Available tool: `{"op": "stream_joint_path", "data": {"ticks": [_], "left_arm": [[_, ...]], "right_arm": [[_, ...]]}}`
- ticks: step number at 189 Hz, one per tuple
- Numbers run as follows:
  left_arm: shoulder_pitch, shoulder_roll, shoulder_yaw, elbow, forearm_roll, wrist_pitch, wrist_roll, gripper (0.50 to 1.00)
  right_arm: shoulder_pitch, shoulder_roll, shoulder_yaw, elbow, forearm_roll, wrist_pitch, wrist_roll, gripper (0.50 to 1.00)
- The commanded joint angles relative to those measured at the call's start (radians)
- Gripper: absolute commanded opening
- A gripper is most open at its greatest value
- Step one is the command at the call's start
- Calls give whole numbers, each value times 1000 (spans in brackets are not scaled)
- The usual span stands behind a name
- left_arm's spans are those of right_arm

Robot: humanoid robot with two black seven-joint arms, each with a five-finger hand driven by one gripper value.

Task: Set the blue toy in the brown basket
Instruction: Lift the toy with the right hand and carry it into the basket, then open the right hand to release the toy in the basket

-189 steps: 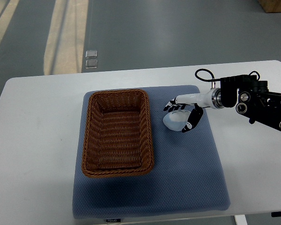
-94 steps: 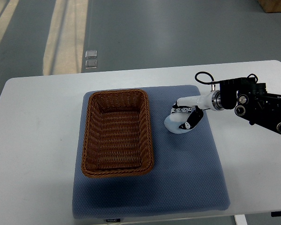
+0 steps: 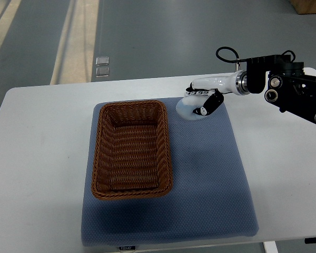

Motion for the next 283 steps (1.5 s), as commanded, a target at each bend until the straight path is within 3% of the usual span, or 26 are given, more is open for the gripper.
{"op": "stream_joint_path", "data": {"ticks": [1, 84, 159, 207, 226, 249, 261, 283], "left_arm": [[0, 0, 0, 0, 0, -1, 0, 1000], [0, 0, 0, 0, 0, -1, 0, 1000], [0, 0, 0, 0, 0, 0, 0, 1000], [0, 0, 0, 0, 0, 0, 0, 1000], [0, 0, 0, 0, 0, 0, 0, 1000], [0, 0, 0, 0, 0, 0, 0, 1000], [0, 0, 0, -1, 0, 0, 0, 1000], [0, 0, 0, 0, 0, 0, 0, 1000]], "right_arm": [[27, 38, 1, 0, 1, -8, 6, 500], [-45, 280, 1, -9, 24, -117, 36, 500], [-177, 395, 1, -80, 14, -195, 38, 539], [-192, 401, 1, -84, 21, -238, 49, 825], [-192, 397, 1, -84, 24, -238, 52, 858], [-189, 393, 12, -83, 27, -238, 53, 862], [-186, 392, 41, -83, 28, -237, 58, 905], [-184, 386, 101, -83, 42, -232, 73, 905]]}}
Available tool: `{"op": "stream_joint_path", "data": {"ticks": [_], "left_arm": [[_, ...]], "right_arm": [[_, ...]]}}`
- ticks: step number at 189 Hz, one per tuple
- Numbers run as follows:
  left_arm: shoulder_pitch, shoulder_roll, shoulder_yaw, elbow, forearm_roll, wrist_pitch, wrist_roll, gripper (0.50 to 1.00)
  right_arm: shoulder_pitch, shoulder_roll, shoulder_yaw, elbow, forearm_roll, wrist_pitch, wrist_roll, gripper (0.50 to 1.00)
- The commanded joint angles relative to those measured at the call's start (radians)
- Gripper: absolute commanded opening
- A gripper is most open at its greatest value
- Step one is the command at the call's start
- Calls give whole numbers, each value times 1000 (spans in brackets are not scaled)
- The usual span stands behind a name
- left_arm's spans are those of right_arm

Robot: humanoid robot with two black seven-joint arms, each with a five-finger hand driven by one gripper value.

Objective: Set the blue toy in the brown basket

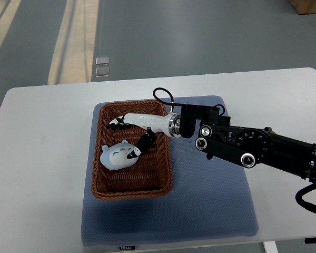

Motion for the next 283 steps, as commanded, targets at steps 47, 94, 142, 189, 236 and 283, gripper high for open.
{"op": "stream_joint_path", "data": {"ticks": [47, 94, 142, 189, 236, 283], "left_arm": [[0, 0, 0, 0, 0, 0, 0, 1000], [0, 0, 0, 0, 0, 0, 0, 1000], [0, 0, 0, 0, 0, 0, 0, 1000], [0, 0, 0, 0, 0, 0, 0, 1000], [0, 0, 0, 0, 0, 0, 0, 1000], [0, 0, 0, 0, 0, -1, 0, 1000]], "right_arm": [[-60, -33, 264, -3, 115, 4, 14, 905], [-199, -22, 553, -30, 265, -18, 14, 907], [-264, -19, 734, -104, 477, -79, 68, 905], [-284, -24, 772, -193, 660, -171, 146, 905], [-305, -16, 791, -237, 796, -243, 169, 905], [-317, -16, 789, -272, 801, -243, 206, 907]]}}
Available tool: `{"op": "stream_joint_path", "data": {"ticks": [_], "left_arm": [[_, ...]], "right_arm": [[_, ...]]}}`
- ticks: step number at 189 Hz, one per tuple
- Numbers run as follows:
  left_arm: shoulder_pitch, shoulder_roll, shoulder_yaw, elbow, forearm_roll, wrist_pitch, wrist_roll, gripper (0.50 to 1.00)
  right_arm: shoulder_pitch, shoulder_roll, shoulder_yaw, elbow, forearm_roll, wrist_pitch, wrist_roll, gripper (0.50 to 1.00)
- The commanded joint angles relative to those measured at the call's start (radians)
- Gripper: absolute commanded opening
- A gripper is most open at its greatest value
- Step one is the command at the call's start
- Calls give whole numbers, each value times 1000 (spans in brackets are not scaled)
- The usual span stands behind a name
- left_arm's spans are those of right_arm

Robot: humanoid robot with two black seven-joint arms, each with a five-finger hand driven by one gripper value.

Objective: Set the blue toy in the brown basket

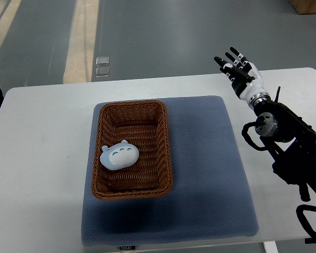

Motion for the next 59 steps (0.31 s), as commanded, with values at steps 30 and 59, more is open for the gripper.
{"op": "stream_joint_path", "data": {"ticks": [30, 59], "left_arm": [[0, 0, 0, 0, 0, 0, 0, 1000], [0, 0, 0, 0, 0, 0, 0, 1000]], "right_arm": [[-4, 0, -9, -33, -1, -3, 56, 907], [-9, 3, -4, -63, 0, -4, 68, 907]]}}
